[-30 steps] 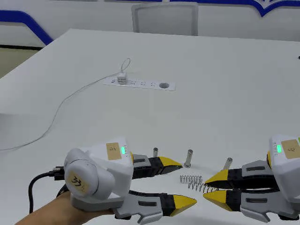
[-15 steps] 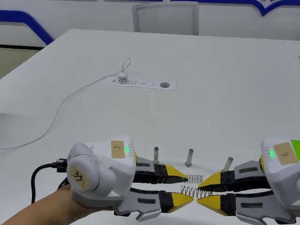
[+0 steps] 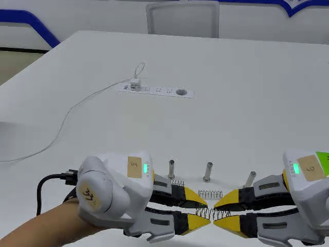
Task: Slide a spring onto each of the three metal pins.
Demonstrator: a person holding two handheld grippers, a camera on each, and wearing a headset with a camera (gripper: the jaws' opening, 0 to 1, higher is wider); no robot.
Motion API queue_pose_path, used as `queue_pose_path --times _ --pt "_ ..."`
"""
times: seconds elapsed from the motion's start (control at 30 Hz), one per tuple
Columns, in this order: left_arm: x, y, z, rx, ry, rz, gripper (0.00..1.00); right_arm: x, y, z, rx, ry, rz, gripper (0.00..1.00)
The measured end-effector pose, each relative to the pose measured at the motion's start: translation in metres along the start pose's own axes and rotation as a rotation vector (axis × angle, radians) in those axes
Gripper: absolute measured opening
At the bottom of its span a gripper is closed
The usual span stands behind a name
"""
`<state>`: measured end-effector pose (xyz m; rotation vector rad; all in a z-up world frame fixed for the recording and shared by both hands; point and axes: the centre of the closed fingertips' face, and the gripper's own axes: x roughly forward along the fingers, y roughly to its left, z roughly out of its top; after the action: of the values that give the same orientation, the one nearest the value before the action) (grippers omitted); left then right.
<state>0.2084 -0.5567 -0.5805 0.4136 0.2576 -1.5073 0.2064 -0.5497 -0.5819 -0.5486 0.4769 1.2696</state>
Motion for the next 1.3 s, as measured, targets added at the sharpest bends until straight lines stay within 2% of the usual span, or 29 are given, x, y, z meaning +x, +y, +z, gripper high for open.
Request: queue_pose_path --times 0.03,0.33,0.4,0.53,0.67,0.77,0.83,1.03,1.3 --pt "0.0 0.001 0.0 0.037 0.003 0.008 0.12 0.0 0.0 0.0 -0.003 0.0 -0.002 0.1" --pt "-0.001 -0.001 0.001 0.077 0.029 0.015 0.1 0.0 0.0 0.001 -0.037 0.009 0.006 0.11" --pt "-0.002 0.001 0.002 0.088 0.031 0.027 0.1 0.0 -0.002 0.002 -0.04 0.008 -0.005 0.11" --pt "-0.004 0.002 0.004 0.084 0.024 0.032 0.1 -0.001 -0.005 0.004 -0.023 0.0 -0.012 0.13" --pt "-0.006 0.004 0.009 0.062 0.004 0.038 0.1 -0.002 -0.006 -0.005 -0.037 0.043 -0.017 0.14" --pt "-0.006 0.004 0.008 0.057 0.005 0.039 0.1 -0.005 -0.008 0.001 -0.036 0.009 -0.027 0.12" --pt "-0.006 0.004 0.008 0.054 0.001 0.037 0.1 -0.005 -0.007 0.001 -0.032 0.01 -0.022 0.12" --pt "-0.004 -0.002 0.003 0.086 0.034 0.019 0.1 -0.005 0.0 0.002 -0.025 0.002 0.015 0.11" --pt "-0.003 0.0 0.003 0.092 0.036 0.029 0.1 -0.013 0.0 0.026 0.054 -0.115 0.04 0.11"
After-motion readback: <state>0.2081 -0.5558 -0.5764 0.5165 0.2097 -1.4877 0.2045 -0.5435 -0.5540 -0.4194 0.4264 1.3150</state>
